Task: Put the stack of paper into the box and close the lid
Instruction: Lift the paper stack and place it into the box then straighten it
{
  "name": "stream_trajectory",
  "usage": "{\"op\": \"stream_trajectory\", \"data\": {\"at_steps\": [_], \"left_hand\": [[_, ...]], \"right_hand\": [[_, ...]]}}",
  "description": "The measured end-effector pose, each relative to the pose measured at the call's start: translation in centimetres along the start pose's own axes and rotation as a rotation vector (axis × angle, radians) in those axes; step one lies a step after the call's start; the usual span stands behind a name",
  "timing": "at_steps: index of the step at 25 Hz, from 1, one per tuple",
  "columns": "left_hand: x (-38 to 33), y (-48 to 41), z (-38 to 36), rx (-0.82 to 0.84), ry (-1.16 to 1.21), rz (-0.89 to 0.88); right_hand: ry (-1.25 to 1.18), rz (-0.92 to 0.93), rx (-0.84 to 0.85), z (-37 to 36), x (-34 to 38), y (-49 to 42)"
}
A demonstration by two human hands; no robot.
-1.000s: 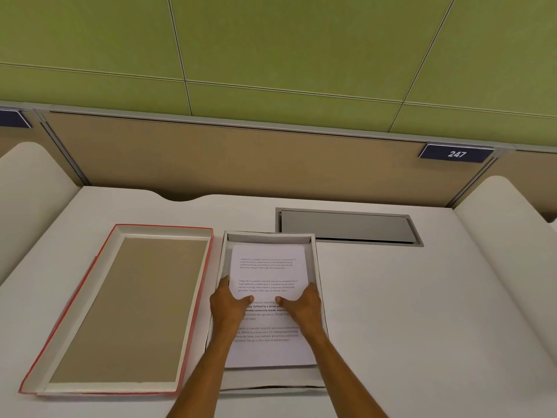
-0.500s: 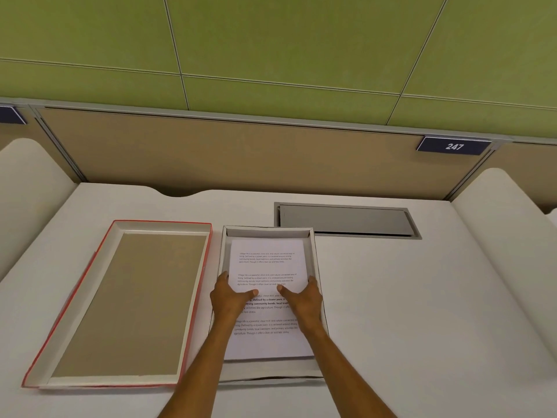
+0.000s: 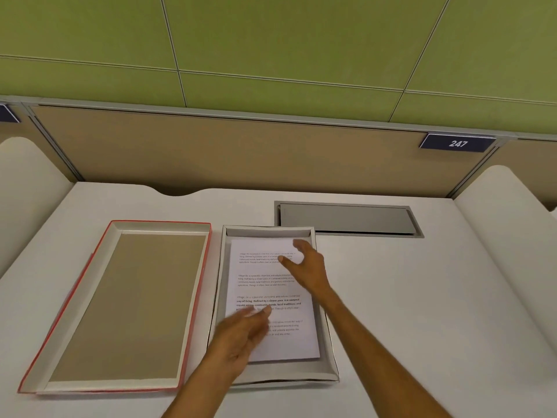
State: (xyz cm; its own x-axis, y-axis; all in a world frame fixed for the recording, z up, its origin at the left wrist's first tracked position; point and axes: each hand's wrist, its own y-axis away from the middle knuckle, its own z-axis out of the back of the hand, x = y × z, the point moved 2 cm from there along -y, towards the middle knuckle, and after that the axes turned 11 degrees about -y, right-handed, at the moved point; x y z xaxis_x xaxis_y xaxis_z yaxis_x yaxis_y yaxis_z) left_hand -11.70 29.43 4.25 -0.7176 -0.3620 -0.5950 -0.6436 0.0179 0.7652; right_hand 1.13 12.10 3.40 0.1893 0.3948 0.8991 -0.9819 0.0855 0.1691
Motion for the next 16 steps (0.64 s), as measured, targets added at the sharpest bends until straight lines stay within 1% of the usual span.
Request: {"op": "stream_trajectory", "data": {"at_steps": [1, 2, 4, 7, 13, 16], "left_hand": [[1.0, 0.8, -0.3, 0.069, 0.109, 0.156], [1.9, 1.3, -0.4, 0.099, 0.163, 0.258], [3.0, 1.8, -0.7, 0.116, 0.221, 0.347], [3.3, 2.2, -1.3, 0.139, 0.265, 0.399], [4.1, 1.1, -1.0, 0.083, 0.173, 0.414], [4.4, 0.2, -0.7, 0.057, 0.138, 0.439]], "right_hand": [[0.065, 0.039, 0.056, 0.2, 0.7, -1.1], [0.131, 0.063, 0.112, 0.3, 1.2, -2.1], [0.233, 0.072, 0.217, 0.1, 1.9, -3.7], [0.312, 0.041, 0.332, -0.7, 2.2, -5.5], [0.390, 0.028, 0.406, -2.1, 2.5, -7.8], [0.432, 0.014, 0.469, -3.1, 2.4, -8.8]]}}
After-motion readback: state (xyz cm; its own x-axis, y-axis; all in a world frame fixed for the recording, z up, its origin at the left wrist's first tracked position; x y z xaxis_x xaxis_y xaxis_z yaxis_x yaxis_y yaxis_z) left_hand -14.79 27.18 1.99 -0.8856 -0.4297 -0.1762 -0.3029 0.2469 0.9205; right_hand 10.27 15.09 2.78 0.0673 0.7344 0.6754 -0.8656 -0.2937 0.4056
